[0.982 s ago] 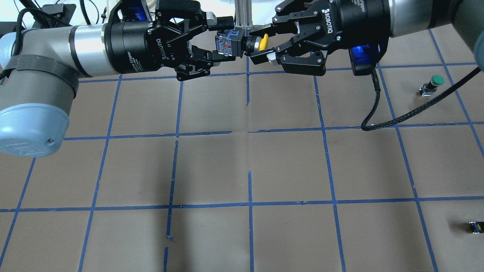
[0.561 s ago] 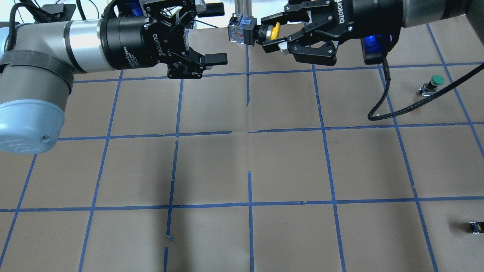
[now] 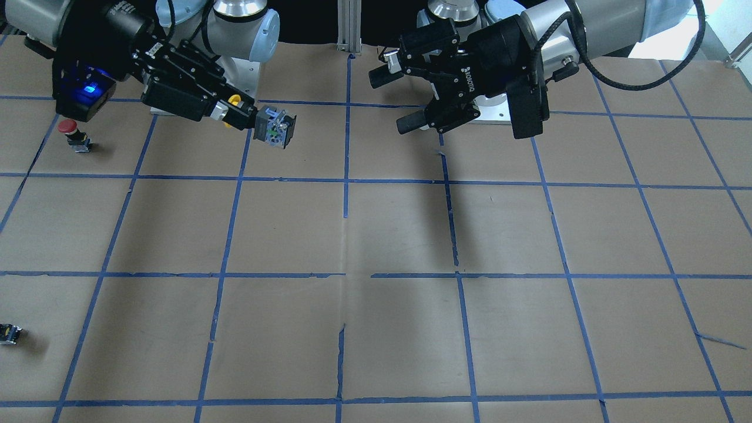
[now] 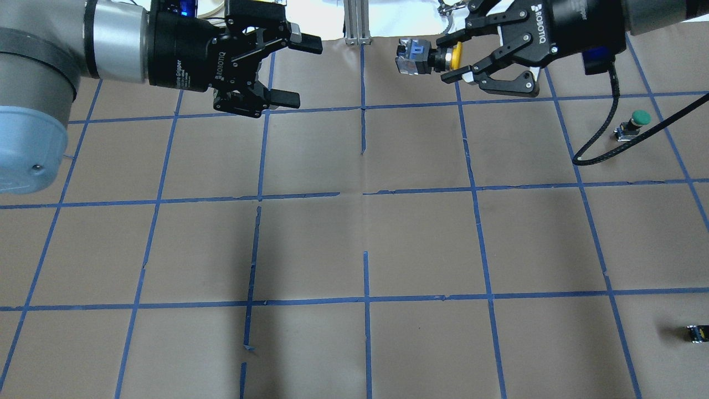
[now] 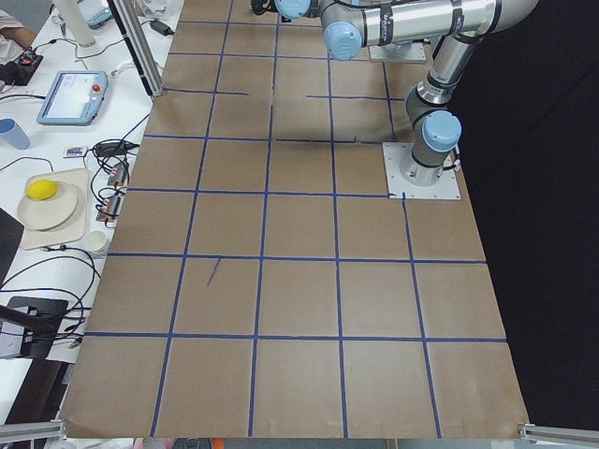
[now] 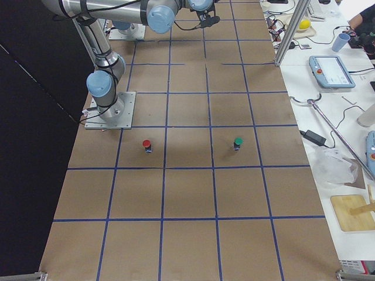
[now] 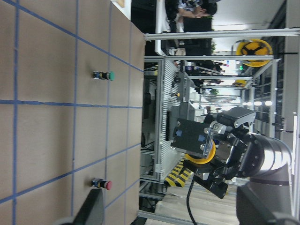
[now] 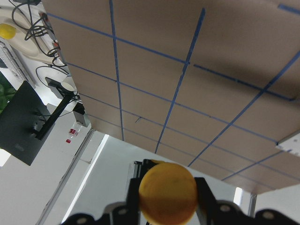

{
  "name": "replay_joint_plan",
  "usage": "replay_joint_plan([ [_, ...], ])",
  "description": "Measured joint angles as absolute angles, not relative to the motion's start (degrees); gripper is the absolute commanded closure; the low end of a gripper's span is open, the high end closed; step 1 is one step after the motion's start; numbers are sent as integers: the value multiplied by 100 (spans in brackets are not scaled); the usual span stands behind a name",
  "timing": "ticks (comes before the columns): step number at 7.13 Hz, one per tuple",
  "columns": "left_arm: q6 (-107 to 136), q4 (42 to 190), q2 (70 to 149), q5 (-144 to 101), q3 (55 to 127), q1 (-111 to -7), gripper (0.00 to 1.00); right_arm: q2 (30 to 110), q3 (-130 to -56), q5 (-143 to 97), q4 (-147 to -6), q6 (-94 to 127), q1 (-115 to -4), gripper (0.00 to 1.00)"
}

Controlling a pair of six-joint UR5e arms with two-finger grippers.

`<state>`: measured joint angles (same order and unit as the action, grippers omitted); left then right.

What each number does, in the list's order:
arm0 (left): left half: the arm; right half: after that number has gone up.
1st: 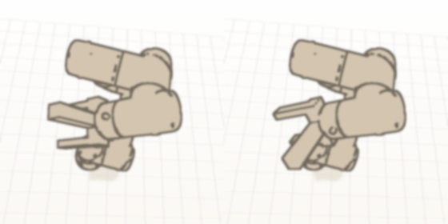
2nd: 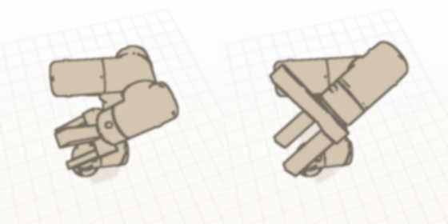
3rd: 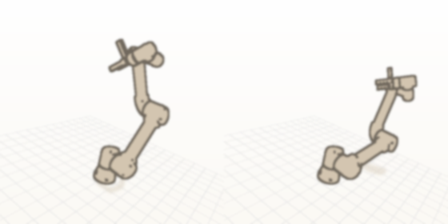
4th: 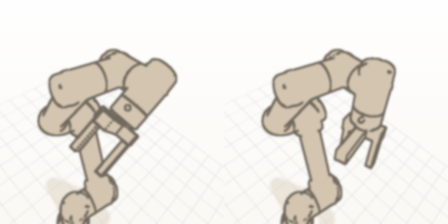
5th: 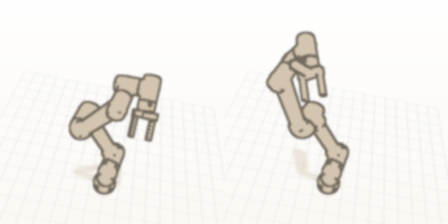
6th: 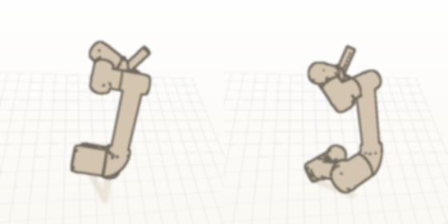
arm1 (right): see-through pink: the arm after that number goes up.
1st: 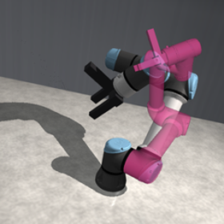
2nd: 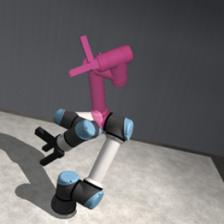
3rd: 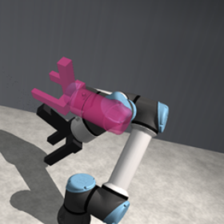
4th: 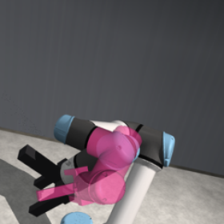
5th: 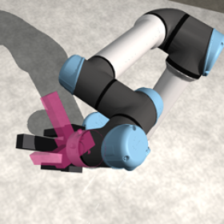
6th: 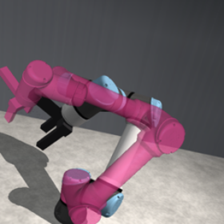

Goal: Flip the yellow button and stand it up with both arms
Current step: 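Open the left gripper and pull it back while the right gripper takes the button, then carry the yellow button with the right gripper down toward the green button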

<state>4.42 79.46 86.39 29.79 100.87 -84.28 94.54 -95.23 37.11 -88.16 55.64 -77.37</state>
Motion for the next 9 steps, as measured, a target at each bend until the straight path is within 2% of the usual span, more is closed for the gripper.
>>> replay_joint_plan([
  [5, 405, 8329, 8697, 5319, 9896, -8509, 1, 9279, -9676, 7629, -8739, 559, -7556, 95],
  [9, 177, 8792, 9060, 7251, 9260, -8776, 1, 8702, -10071, 9079, -9892, -287, -6740, 94],
])
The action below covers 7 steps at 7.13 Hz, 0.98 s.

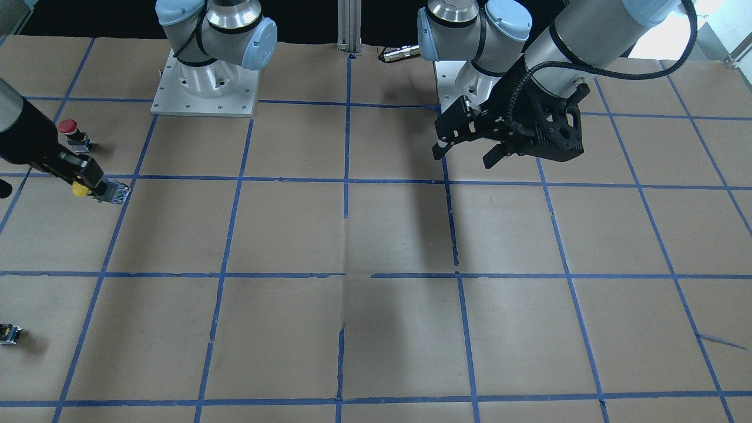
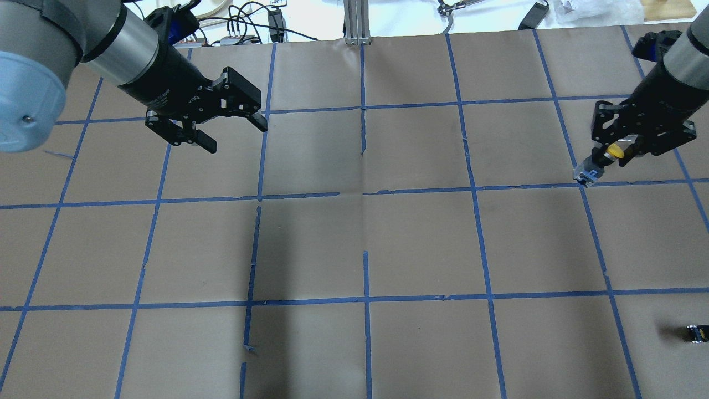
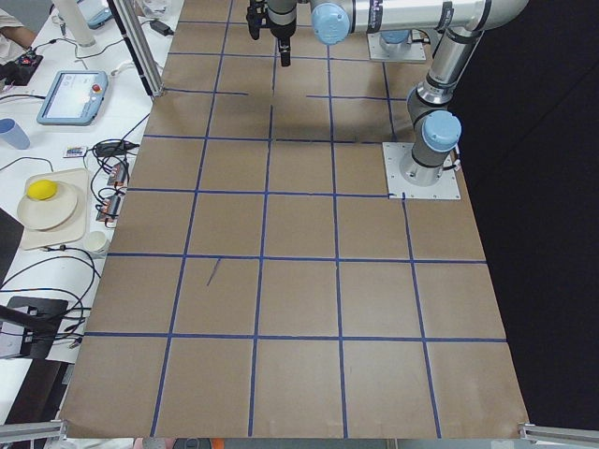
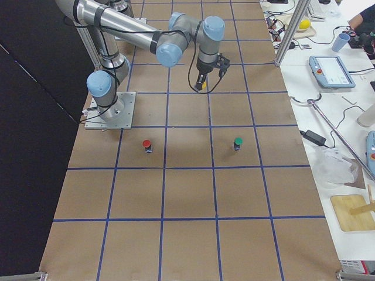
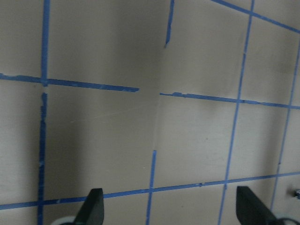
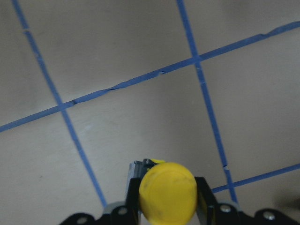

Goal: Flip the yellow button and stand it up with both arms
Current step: 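Carry the yellow button with the right gripper down toward the green button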

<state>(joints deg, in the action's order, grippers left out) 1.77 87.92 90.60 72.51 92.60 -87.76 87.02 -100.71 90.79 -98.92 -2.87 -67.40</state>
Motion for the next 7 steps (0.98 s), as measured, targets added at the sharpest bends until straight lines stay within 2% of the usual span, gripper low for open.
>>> replay_joint_plan([
  [4, -767, 9135, 9002, 9063, 8886, -9227, 1, 8268, -11342, 10785, -12605, 352, -6384, 94],
  [7, -919, 9237, 8781, 9102, 8937, -8827, 1, 7821, -11450, 11392, -12929, 1941, -6257, 93],
])
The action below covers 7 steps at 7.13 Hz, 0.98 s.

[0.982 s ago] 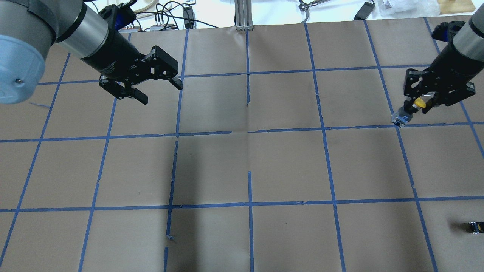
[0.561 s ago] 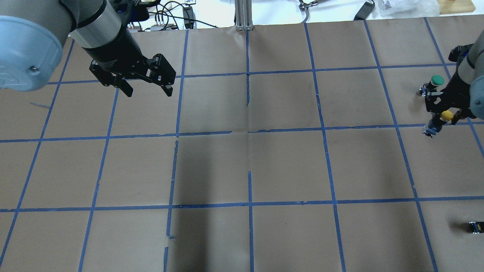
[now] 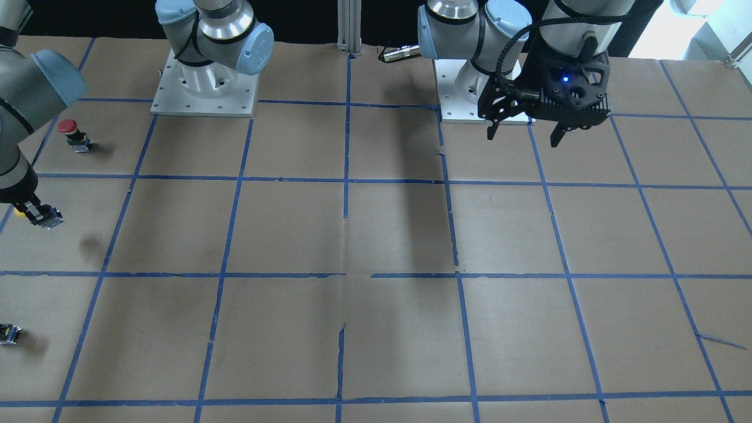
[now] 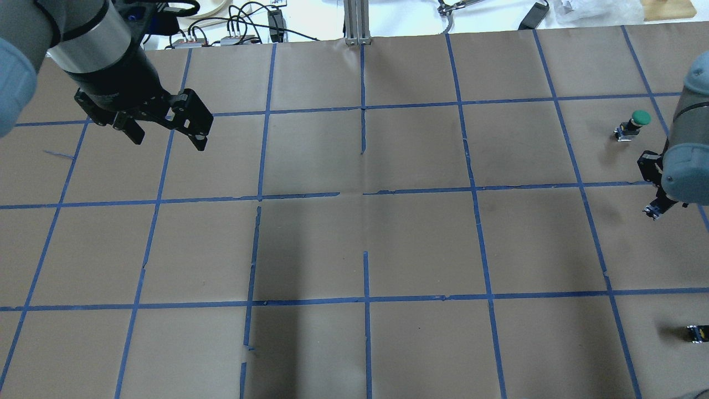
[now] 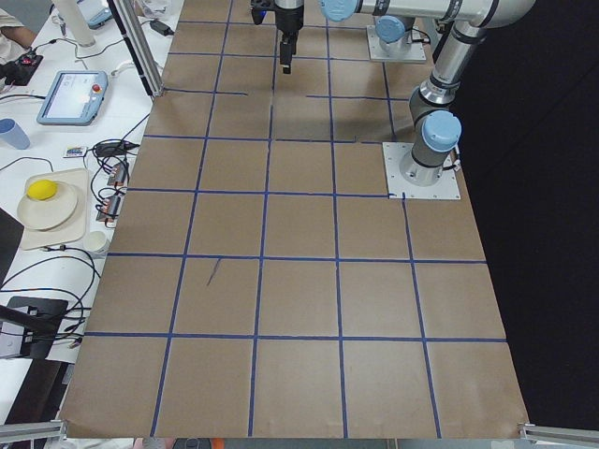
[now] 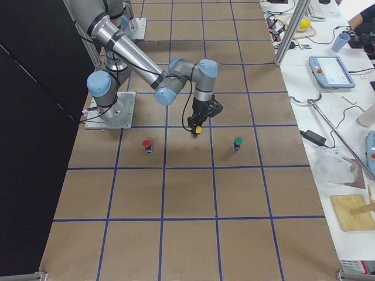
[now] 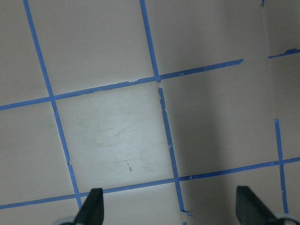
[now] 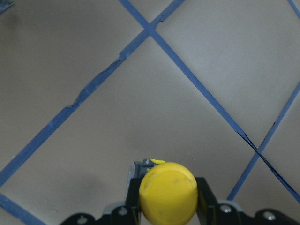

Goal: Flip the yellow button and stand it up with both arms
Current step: 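Carry the yellow button with the right gripper down toward the green button, then lower the yellow button upright onto the table and open the right gripper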

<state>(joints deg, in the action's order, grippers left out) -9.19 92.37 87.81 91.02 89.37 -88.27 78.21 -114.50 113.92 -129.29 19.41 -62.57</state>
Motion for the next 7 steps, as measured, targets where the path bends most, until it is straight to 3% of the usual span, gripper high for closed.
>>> replay_joint_plan([
  [2, -881, 9195, 8821, 8868, 8876, -8686, 1, 7509, -11455, 11664, -13210, 2436, -6245, 90],
  [6, -913, 9176, 8845, 8871, 8956, -8652, 1, 7210, -11468, 11864, -13496, 2702, -6240, 74],
  [7, -888, 9176, 8837, 8873, 8961, -8650, 1, 7178, -11472, 11870, -13499, 2747, -6240, 48],
])
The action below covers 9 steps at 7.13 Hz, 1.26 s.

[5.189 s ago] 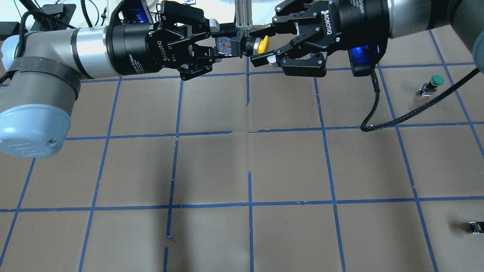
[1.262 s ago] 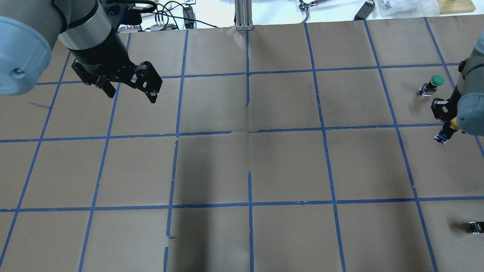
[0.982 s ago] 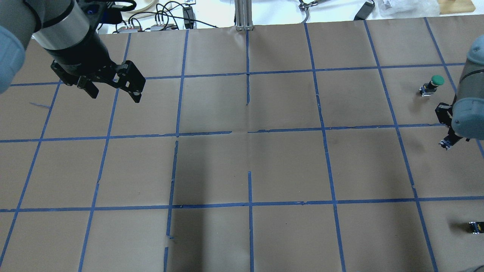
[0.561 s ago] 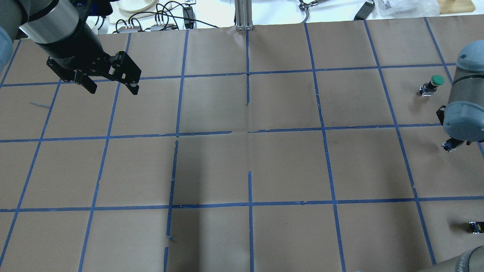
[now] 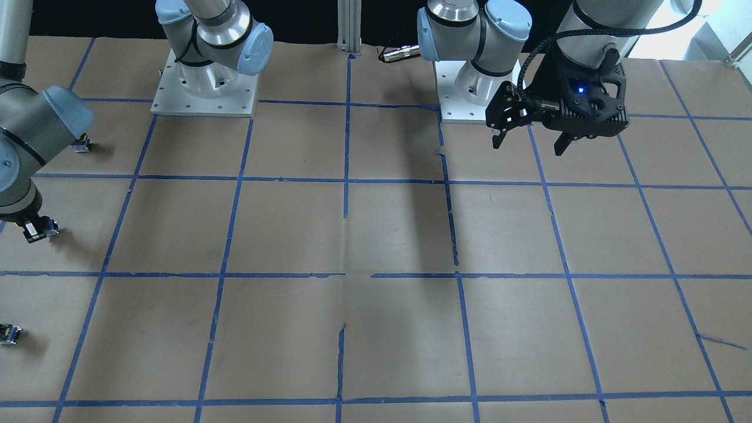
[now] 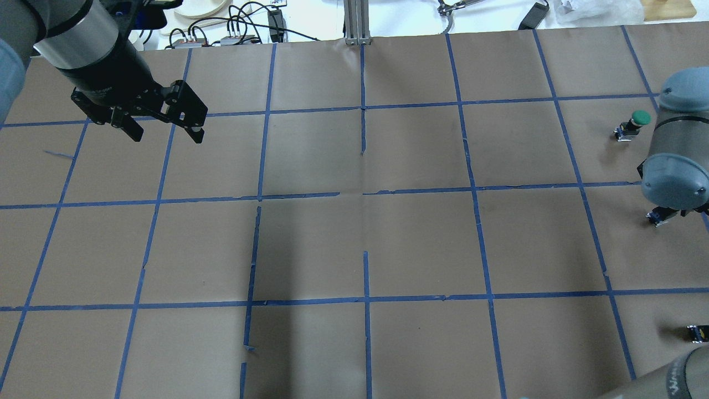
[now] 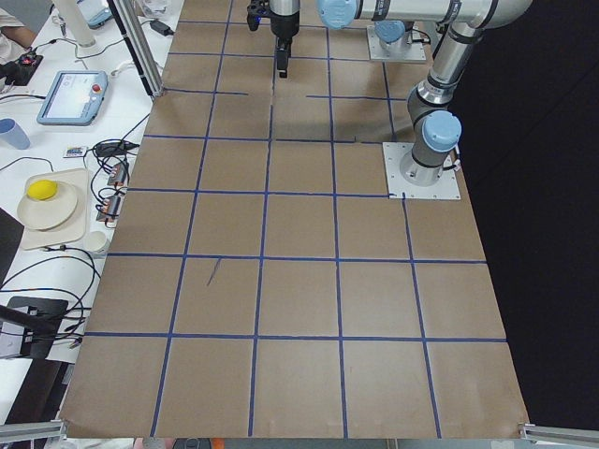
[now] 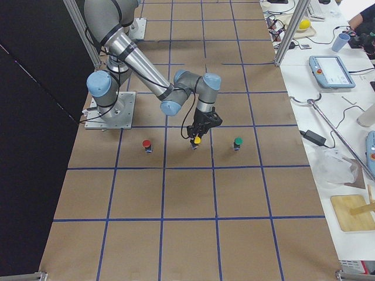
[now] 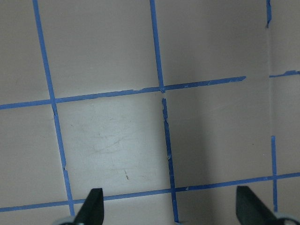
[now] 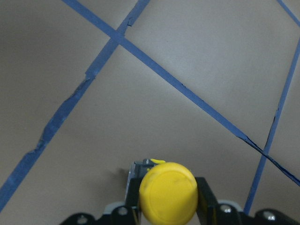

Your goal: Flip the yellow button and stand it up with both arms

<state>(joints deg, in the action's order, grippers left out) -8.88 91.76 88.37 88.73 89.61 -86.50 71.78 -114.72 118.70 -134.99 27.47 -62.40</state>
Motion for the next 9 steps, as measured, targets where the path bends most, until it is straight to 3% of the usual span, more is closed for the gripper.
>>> replay_joint_plan([
  [2, -867, 9182, 8826, 8875, 8963, -8642, 1, 7137, -11477, 11874, -13496, 2761, -6237, 5],
  [6, -864, 9176, 8824, 8869, 8972, -8631, 1, 7254, -11352, 11847, -13359, 2217, -6236, 0],
  [9, -861, 9179, 8823, 8872, 8965, -8631, 1, 7648, -10626, 11271, -11783, 1665, -6287, 0],
])
